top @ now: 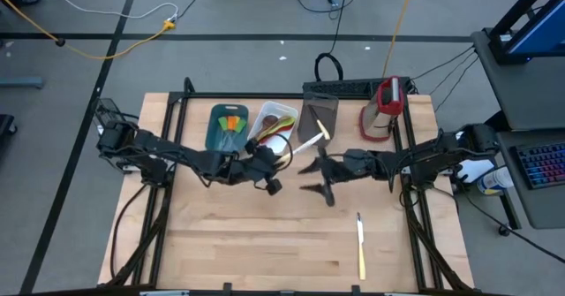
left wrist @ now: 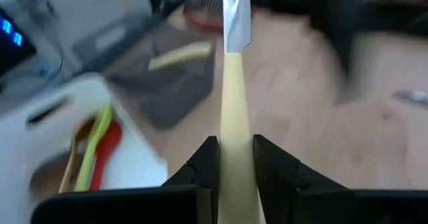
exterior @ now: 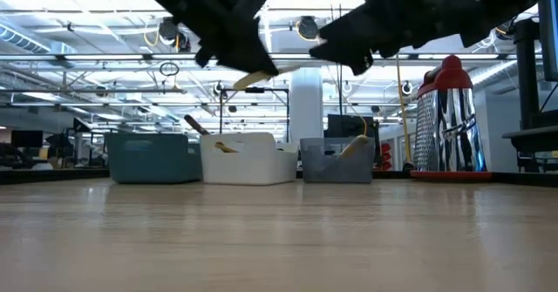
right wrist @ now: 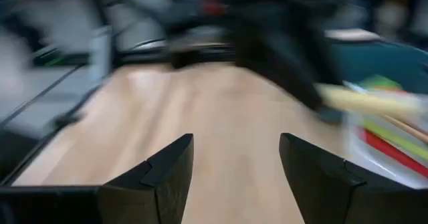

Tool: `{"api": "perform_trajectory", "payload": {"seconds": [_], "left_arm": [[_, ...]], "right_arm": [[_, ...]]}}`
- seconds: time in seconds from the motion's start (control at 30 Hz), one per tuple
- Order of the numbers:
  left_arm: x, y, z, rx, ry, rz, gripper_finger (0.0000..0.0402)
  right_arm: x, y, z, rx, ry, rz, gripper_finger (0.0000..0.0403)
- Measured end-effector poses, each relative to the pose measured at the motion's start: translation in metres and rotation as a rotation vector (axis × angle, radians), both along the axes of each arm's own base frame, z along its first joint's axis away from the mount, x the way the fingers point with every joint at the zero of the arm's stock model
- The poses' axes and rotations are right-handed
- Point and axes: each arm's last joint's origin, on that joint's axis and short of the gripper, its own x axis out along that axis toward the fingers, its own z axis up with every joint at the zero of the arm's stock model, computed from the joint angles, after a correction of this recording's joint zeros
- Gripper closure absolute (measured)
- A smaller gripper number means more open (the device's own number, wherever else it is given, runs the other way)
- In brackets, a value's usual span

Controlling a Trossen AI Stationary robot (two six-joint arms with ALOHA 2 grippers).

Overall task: Pick & Place Kitchen Items
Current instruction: Put the left yellow table knife into the black bin

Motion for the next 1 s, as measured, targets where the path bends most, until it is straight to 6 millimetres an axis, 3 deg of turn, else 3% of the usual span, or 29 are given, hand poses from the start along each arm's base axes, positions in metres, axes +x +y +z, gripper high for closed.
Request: {"api": "perform_trajectory", "payload": {"seconds": [0.17,0.57,1.0], "left_arm": [[0.007,0.004,0.010,0.051,-0.084,-0.044,0.0346],[0.012,0.005,0.021,0.101,-0.169,-0.122,0.0345],[0.015,0.005,0.032,0.095,-0.296,-0.115,0.0338]], "right_arm": [[0.002,-0.007,0.000,0.075,-0.014,-0.216,0.0188],[0.027,-0.012,-0.015,0.116,-0.268,-0.280,0.0188],[0.033,-0.015,-0.022,0.097,-0.412,-0.280,0.0188]]}}
